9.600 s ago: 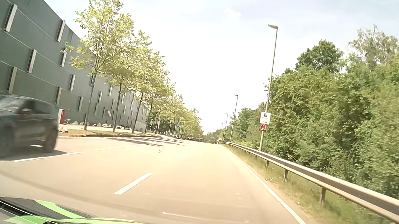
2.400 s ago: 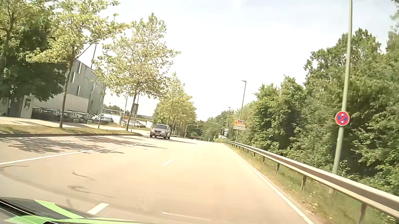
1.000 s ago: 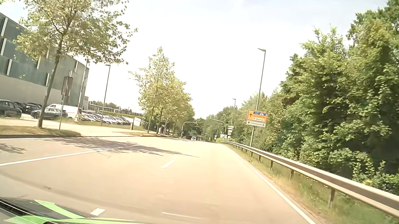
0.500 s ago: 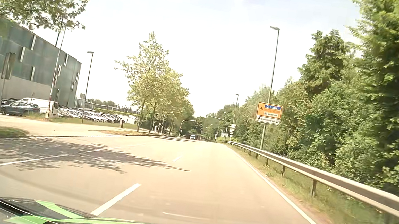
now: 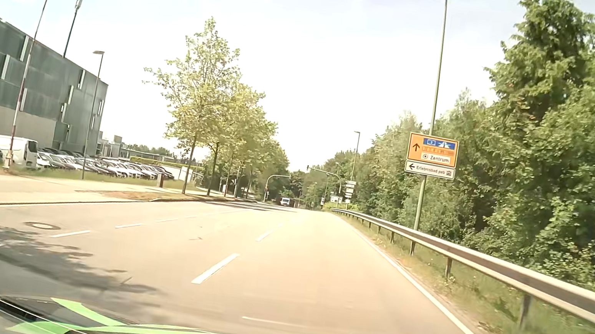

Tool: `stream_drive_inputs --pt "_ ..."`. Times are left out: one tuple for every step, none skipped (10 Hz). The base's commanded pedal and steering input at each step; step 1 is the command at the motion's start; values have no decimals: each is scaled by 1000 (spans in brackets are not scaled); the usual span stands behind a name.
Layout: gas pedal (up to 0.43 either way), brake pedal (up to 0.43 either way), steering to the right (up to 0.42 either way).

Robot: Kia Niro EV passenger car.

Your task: Follow the waypoints while adhering to traffic rules and regulations

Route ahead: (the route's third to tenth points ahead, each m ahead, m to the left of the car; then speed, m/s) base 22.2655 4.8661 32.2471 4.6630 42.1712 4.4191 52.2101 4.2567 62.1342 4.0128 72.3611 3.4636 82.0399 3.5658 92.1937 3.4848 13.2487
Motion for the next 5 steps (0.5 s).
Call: stream_drive_inputs --pt "138 0 -2" --pt "138 0 -2" --pt "138 0 -2" --pt "138 0 -2" --pt "138 0 -2"
